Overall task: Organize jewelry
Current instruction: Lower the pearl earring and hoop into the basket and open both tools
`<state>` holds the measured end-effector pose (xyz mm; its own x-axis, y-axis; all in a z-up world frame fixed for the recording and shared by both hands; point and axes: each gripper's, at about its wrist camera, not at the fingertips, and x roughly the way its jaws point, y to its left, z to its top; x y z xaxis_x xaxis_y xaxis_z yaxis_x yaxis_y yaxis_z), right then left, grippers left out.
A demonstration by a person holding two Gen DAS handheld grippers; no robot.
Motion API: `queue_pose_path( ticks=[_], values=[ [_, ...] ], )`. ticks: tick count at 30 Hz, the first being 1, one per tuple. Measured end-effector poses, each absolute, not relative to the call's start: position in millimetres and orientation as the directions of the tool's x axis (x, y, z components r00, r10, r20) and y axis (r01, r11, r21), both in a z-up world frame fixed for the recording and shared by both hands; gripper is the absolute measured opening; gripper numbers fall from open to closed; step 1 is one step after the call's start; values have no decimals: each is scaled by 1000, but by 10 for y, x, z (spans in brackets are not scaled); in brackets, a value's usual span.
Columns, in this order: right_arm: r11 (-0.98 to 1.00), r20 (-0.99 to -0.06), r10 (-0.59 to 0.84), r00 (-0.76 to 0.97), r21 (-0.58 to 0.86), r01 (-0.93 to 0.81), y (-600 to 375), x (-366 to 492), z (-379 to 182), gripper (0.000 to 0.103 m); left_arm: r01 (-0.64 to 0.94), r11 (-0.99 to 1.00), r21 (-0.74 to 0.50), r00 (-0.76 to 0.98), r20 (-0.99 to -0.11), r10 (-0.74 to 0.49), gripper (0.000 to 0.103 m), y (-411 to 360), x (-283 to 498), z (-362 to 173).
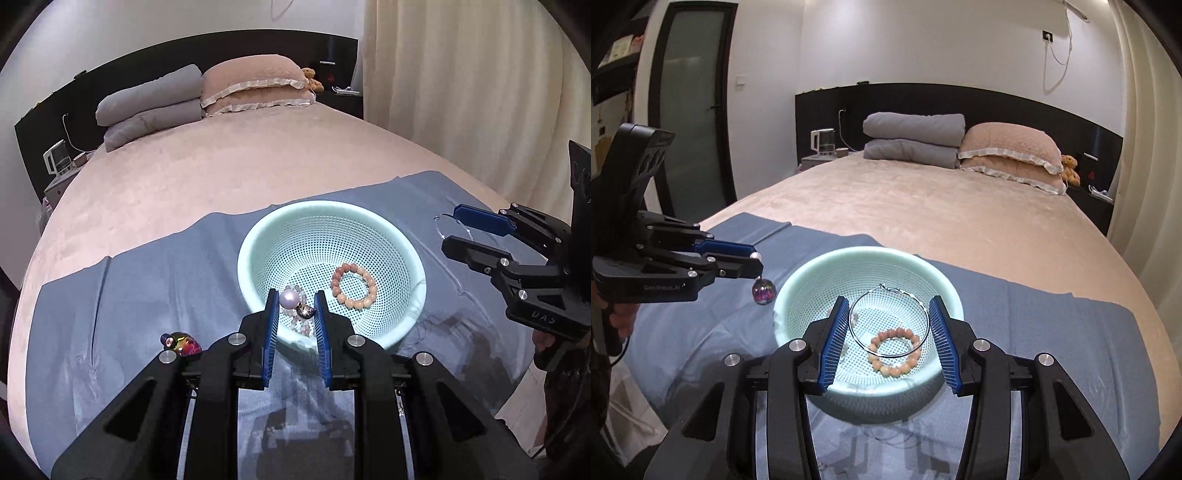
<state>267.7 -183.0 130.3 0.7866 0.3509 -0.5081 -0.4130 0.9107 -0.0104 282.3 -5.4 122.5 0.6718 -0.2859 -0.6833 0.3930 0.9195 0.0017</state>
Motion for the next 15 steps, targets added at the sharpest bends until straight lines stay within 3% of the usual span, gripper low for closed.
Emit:
queue_pose_path(
  ticks=[15],
  values=[
    [908, -595, 351, 723, 27, -419, -1771, 3243, 610, 45, 438, 898, -37, 586, -746, -316, 23, -312, 3379, 701]
  ],
)
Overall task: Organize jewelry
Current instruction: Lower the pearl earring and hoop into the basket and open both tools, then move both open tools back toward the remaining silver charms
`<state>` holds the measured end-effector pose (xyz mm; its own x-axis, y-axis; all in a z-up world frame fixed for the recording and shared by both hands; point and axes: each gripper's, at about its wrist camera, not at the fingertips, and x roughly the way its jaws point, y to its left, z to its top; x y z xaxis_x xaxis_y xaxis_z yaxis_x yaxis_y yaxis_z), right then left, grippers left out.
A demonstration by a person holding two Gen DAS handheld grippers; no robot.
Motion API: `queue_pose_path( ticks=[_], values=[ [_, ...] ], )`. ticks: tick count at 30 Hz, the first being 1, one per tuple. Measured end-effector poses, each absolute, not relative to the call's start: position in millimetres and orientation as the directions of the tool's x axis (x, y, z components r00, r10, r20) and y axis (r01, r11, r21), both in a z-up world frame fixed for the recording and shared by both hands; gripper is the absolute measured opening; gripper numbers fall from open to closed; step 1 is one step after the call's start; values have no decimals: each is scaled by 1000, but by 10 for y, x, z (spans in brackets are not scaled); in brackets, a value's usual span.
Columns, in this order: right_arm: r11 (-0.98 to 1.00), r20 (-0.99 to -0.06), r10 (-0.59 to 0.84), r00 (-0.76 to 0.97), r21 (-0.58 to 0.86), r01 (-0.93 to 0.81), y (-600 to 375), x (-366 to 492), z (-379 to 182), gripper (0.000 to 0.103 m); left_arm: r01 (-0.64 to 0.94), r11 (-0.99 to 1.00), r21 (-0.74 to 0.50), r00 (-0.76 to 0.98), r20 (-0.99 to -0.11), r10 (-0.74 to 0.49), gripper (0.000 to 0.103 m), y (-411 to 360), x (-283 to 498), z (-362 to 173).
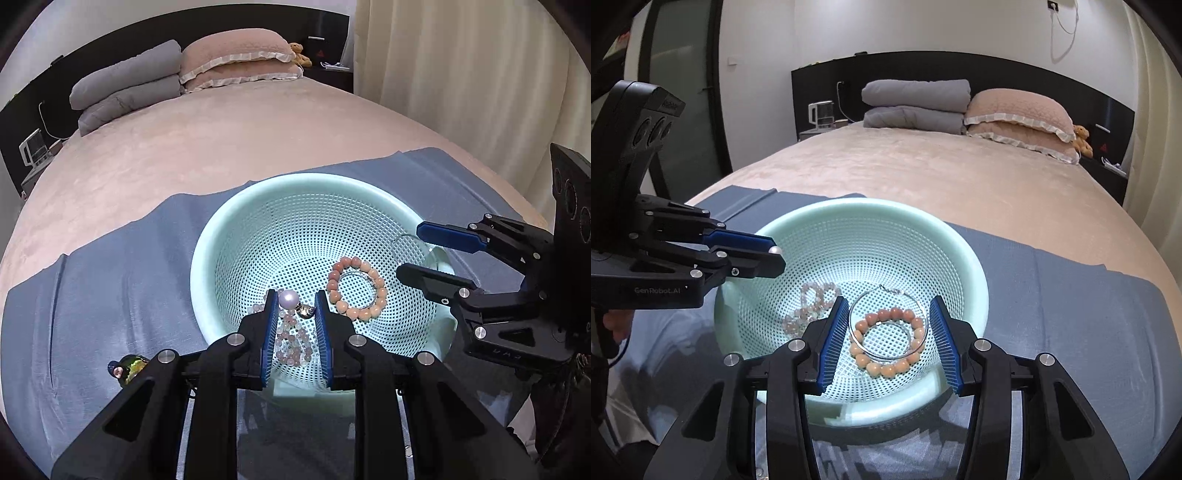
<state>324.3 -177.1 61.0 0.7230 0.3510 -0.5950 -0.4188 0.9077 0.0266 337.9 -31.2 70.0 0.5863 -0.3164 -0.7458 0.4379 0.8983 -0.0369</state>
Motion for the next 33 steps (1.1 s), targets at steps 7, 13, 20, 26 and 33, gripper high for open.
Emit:
queue_pose_path(
  ticks=[7, 13, 20, 26, 33],
  values=[
    [915, -588, 343, 733, 34, -402, -1816, 3179, 594, 53, 422, 906, -35, 594, -744, -305, 43, -287, 3333, 676],
    [916, -584, 329, 742, 5, -402, -1823, 2977, 686, 54, 410, 911, -46, 600, -739, -308, 43, -233, 3157, 798],
    [911, -571, 331, 751, -14, -412, -1812, 2627, 857, 54, 409, 912, -38, 617, -724, -307, 50, -244, 2805, 1000],
    [902, -573, 337, 747, -30, -430, -1790, 2330, 885, 54, 413, 910, -29, 621, -722, -305, 50, -289, 2541, 1061],
    [889, -612, 361, 704, -5, -459, -1822, 2110, 648, 53, 442, 896, -47, 584, -743, -327, 50, -345, 2347, 840]
  ],
)
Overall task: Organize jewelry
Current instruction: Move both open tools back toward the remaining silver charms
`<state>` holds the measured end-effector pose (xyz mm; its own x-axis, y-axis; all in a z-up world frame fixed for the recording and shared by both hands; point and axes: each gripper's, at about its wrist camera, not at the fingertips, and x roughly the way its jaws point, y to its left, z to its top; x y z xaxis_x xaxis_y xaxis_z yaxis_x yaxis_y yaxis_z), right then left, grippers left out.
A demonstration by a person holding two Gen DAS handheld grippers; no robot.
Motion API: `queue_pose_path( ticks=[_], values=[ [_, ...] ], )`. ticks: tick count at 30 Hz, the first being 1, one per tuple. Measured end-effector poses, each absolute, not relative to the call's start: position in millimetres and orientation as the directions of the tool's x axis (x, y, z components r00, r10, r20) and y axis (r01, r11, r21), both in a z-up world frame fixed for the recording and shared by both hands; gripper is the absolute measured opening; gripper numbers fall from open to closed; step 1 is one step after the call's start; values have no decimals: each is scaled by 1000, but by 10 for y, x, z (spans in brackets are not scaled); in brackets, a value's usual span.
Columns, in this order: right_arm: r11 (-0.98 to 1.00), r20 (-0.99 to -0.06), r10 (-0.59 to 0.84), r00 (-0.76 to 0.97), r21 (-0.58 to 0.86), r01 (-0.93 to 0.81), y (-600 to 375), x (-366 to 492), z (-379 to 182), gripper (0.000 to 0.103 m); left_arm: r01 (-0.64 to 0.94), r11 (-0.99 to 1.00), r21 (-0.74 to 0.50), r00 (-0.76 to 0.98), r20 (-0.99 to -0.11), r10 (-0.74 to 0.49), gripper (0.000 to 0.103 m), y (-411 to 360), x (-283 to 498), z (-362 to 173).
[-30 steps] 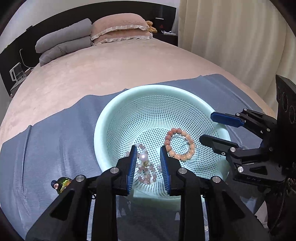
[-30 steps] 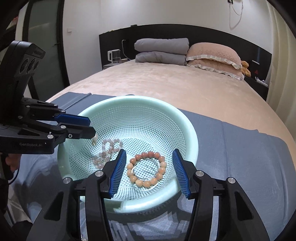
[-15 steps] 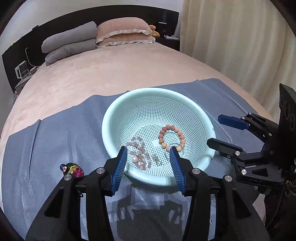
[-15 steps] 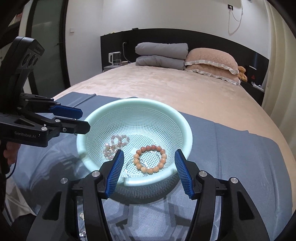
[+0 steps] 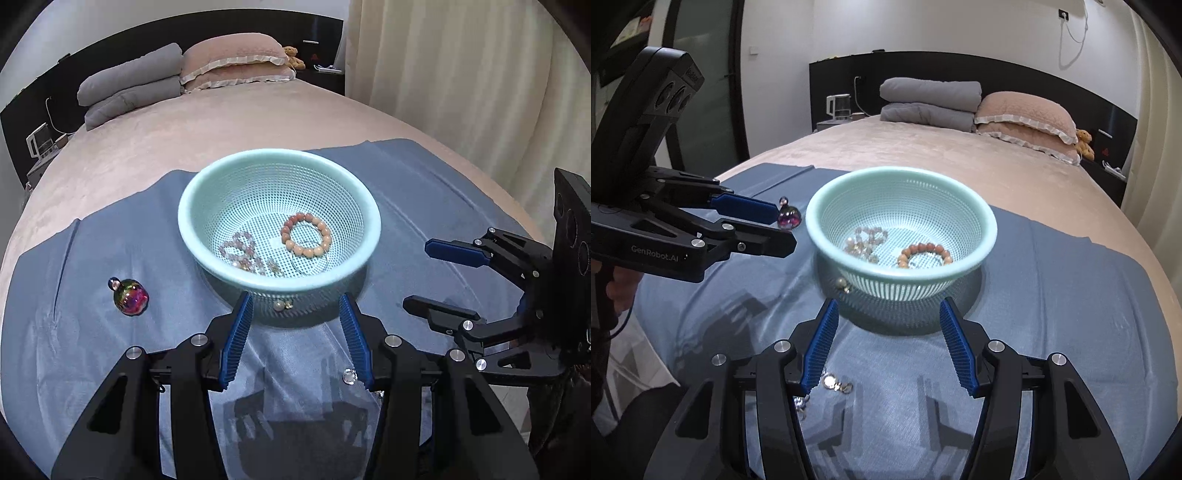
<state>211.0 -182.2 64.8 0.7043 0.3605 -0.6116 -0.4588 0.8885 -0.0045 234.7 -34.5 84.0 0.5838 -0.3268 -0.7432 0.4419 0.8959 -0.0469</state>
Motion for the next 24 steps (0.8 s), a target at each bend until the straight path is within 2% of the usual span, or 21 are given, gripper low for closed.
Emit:
queue_pose_path(
  ticks=[7, 13, 20, 24],
  values=[
    [862, -681, 372, 631, 1, -507, -1762, 2006, 259, 53, 490, 870, -53, 526, -778, -343, 50, -455, 2133, 367],
    [811, -698, 415, 583, -6, -585, -1693, 1941, 102, 52, 581, 813, -42, 508, -761, -402, 50, -525, 1987, 181],
    [780, -717, 428, 550, -15, -626, -1655, 2017, -3, 41, 648, 761, -29, 479, -761, -437, 50, -537, 2064, 31],
    [760, -709, 457, 537, -3, -650, -1646, 2062, -37, 41, 682, 730, -35, 455, -762, -461, 50, -541, 2123, -65]
  ],
)
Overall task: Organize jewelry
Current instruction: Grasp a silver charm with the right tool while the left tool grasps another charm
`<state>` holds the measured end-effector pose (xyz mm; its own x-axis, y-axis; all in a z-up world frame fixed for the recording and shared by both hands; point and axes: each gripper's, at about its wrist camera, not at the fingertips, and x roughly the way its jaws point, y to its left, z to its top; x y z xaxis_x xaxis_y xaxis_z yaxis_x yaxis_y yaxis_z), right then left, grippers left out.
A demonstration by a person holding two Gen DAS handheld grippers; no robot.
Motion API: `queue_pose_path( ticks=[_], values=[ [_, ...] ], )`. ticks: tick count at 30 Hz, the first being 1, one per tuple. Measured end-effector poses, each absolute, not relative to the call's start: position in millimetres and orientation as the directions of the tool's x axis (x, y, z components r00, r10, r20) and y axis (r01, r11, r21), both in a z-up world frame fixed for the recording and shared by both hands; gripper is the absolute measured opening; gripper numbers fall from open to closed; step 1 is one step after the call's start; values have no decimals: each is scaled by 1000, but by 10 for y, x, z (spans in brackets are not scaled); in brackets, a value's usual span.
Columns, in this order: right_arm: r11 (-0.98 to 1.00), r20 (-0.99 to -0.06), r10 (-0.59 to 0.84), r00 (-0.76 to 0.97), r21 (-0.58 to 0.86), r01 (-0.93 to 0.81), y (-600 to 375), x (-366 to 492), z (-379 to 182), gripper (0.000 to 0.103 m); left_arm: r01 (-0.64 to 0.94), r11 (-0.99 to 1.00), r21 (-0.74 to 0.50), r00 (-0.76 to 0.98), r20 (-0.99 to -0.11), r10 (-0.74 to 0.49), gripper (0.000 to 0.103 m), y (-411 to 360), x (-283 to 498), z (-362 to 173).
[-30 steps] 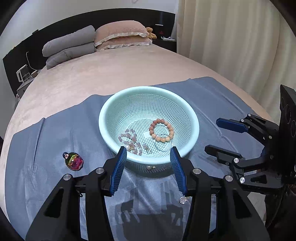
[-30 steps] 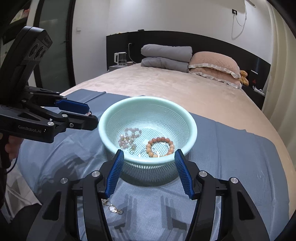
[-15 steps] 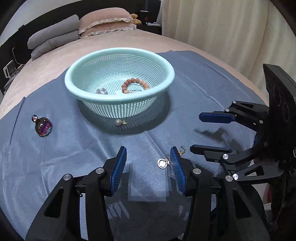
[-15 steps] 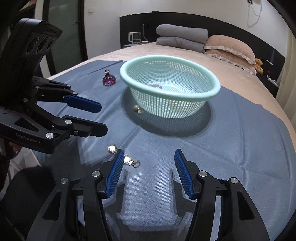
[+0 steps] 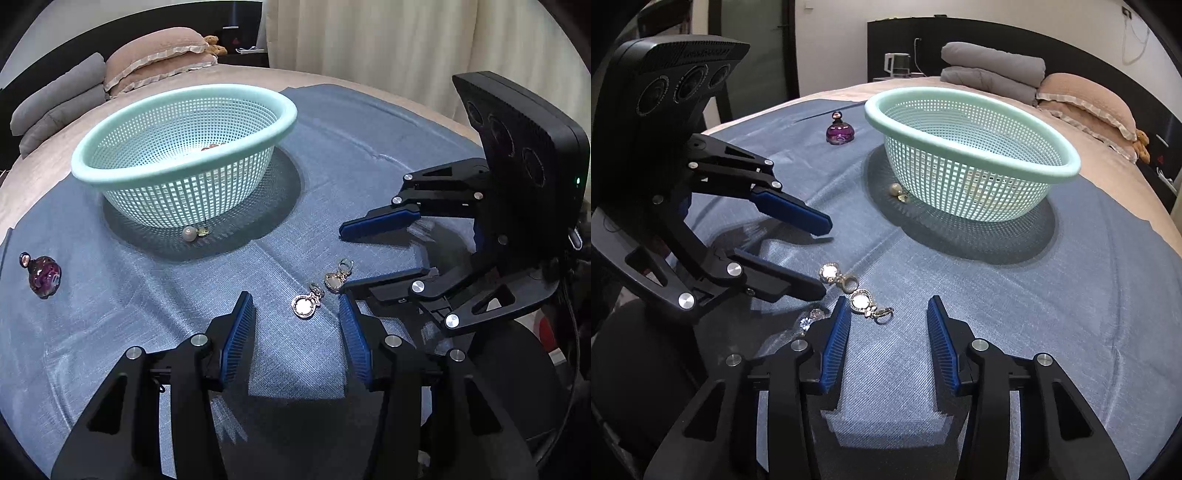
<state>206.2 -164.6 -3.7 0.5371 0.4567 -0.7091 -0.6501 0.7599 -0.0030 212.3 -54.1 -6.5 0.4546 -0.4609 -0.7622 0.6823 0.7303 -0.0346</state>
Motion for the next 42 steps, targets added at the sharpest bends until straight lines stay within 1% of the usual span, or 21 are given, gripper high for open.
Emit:
queue_pose_path(
  ticks=[3, 4, 5, 6, 7, 8, 10, 13, 15, 16, 17, 18, 23, 26, 36, 42],
  values=[
    [747, -708, 466, 530, -7, -665, -1631, 2086, -71, 39, 709, 705, -24, 448, -756, -477, 49, -548, 2121, -153],
    [743, -708, 470, 528, -6, -669, -1631, 2083, -82, 37, 713, 700, -28, 446, -753, -484, 44, -555, 2130, -161],
    [743, -706, 473, 527, -1, -670, -1638, 2096, -80, 32, 718, 695, -29, 444, -750, -490, 36, -567, 2140, -170],
    [747, -703, 472, 532, 0, -664, -1654, 2099, -88, 29, 725, 689, -22, 444, -750, -491, 30, -598, 2145, -178],
    [755, -699, 468, 541, -2, -656, -1669, 2104, -99, 23, 734, 679, -15, 438, -753, -491, 18, -627, 2141, -199],
    [764, -697, 462, 549, -3, -646, -1691, 2110, -110, 14, 742, 671, 8, 442, -758, -480, 17, -667, 2124, -230],
    [773, -690, 474, 548, 28, -634, -1747, 2116, -116, 13, 746, 664, 48, 463, -754, -466, 17, -711, 2096, -254],
    [779, -686, 462, 562, 11, -627, -1731, 2095, -111, 13, 730, 683, 7, 451, -756, -474, 16, -675, 2120, -236],
    [783, -686, 467, 558, 27, -622, -1747, 2088, -93, 13, 726, 687, 13, 457, -756, -469, 16, -672, 2103, -229],
    [784, -685, 472, 555, 38, -620, -1761, 2085, -85, 12, 723, 691, 12, 458, -757, -466, 15, -668, 2097, -221],
    [786, -685, 472, 554, 42, -617, -1767, 2078, -77, 12, 721, 693, 10, 456, -760, -464, 10, -661, 2094, -212],
    [787, -687, 470, 555, 42, -615, -1780, 2061, -70, 12, 721, 692, 9, 455, -760, -464, 8, -654, 2086, -197],
    [800, -687, 458, 564, 41, -599, -1852, 1991, -38, 12, 696, 718, -5, 463, -762, -453, 7, -555, 2100, -155],
    [806, -690, 448, 569, 36, -591, -1876, 1935, -26, 13, 679, 734, -10, 476, -755, -451, 4, -499, 2083, -105],
    [810, -667, 445, 598, 14, -586, -1908, 1764, 133, 13, 646, 763, -16, 530, -710, -464, 3, -226, 1916, 217],
    [821, -634, 431, 642, -21, -571, -2015, 1733, 366, 13, 592, 806, 19, 594, -686, -420, 3, 27, 1930, 535]
  ],
)
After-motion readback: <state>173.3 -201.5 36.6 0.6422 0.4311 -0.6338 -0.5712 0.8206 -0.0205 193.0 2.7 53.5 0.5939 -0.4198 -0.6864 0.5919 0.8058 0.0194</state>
